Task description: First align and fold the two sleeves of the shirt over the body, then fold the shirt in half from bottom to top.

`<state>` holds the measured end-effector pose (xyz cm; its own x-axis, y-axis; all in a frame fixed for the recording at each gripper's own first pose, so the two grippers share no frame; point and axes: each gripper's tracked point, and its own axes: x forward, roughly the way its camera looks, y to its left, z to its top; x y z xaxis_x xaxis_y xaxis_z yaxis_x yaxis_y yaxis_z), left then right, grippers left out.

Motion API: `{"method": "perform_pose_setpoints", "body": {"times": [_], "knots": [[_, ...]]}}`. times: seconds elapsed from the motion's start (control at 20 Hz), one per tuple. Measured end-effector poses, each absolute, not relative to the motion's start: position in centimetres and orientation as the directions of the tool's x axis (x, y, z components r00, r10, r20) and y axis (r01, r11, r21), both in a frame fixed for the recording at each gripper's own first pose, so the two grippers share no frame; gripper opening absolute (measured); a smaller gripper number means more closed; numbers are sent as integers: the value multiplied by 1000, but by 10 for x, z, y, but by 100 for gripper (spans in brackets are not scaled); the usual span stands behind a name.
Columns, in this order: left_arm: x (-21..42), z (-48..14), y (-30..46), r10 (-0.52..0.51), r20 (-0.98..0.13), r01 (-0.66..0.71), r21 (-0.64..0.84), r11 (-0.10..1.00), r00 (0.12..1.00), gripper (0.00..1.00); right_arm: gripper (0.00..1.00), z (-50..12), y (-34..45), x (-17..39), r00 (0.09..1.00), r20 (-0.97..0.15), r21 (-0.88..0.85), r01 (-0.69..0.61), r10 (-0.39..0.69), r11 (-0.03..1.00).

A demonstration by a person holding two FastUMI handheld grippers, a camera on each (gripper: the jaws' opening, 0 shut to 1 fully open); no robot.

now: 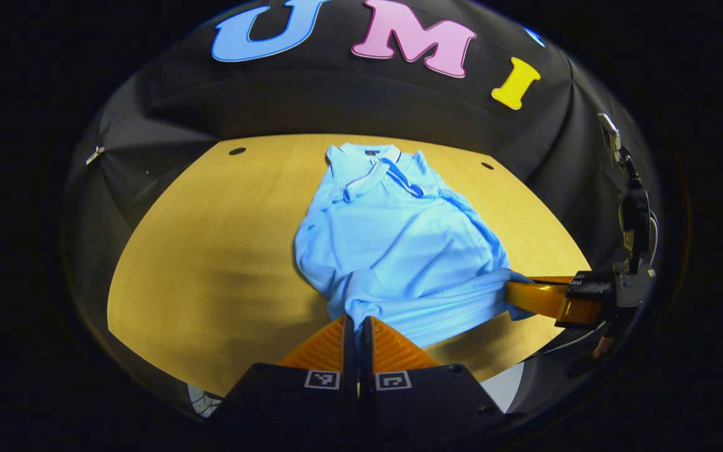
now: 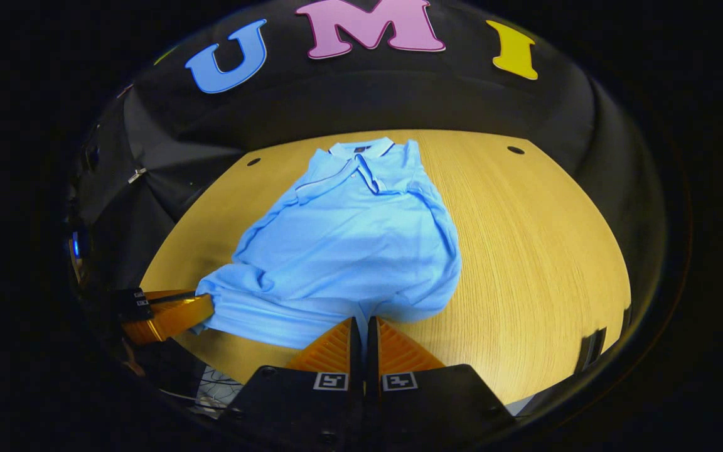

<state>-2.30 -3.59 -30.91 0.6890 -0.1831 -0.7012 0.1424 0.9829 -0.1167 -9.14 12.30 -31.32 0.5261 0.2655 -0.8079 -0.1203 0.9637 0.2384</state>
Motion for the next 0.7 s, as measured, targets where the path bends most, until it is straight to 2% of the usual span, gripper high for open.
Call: {"method": "perform_pose_setpoints", "body": {"times": [0.4, 0.7], "knots": [[44, -232, -37, -171, -643, 131, -110, 985, 746, 6, 5, -269, 131, -6, 572, -761, 251, -177, 307, 952], [117, -185, -47, -154, -591, 135, -76, 988, 792, 6, 5, -241, 131, 73, 624, -708, 257, -207, 330, 944]]}}
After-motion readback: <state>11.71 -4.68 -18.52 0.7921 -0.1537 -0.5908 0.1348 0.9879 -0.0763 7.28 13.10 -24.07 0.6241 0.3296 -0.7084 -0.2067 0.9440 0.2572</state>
